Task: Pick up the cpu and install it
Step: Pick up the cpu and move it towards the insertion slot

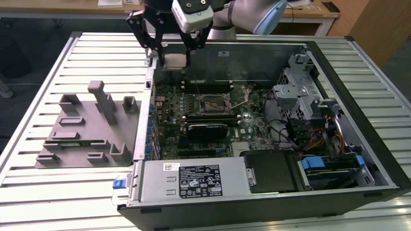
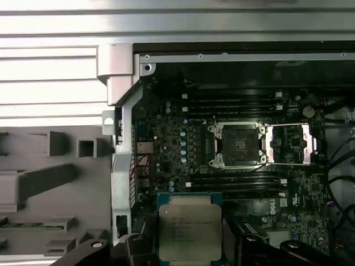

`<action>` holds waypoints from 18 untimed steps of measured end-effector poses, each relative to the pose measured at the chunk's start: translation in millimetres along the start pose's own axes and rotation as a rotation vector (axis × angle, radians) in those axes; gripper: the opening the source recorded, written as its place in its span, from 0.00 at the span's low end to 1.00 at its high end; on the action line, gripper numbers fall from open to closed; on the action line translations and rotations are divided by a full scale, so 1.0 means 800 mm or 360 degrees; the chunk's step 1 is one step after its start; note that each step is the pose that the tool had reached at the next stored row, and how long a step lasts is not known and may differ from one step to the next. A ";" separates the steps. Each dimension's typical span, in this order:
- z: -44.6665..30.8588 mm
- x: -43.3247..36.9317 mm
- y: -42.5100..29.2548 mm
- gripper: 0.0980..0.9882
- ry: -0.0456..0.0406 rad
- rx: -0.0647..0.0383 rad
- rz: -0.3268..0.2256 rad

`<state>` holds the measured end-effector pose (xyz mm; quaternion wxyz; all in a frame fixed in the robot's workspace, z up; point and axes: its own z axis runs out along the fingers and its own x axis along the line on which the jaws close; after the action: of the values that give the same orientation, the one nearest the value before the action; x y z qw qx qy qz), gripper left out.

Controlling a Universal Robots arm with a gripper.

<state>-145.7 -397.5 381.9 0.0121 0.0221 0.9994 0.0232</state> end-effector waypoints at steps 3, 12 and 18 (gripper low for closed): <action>0.0002 -0.007 0.0005 0.50 0.0000 0.0000 0.0000; 0.0008 -0.029 0.0019 0.50 0.0000 0.0000 0.0000; 0.0011 -0.042 0.0028 0.50 0.0000 0.0000 0.0000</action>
<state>-111.8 -396.8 381.9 0.0122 0.0221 0.9994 0.0233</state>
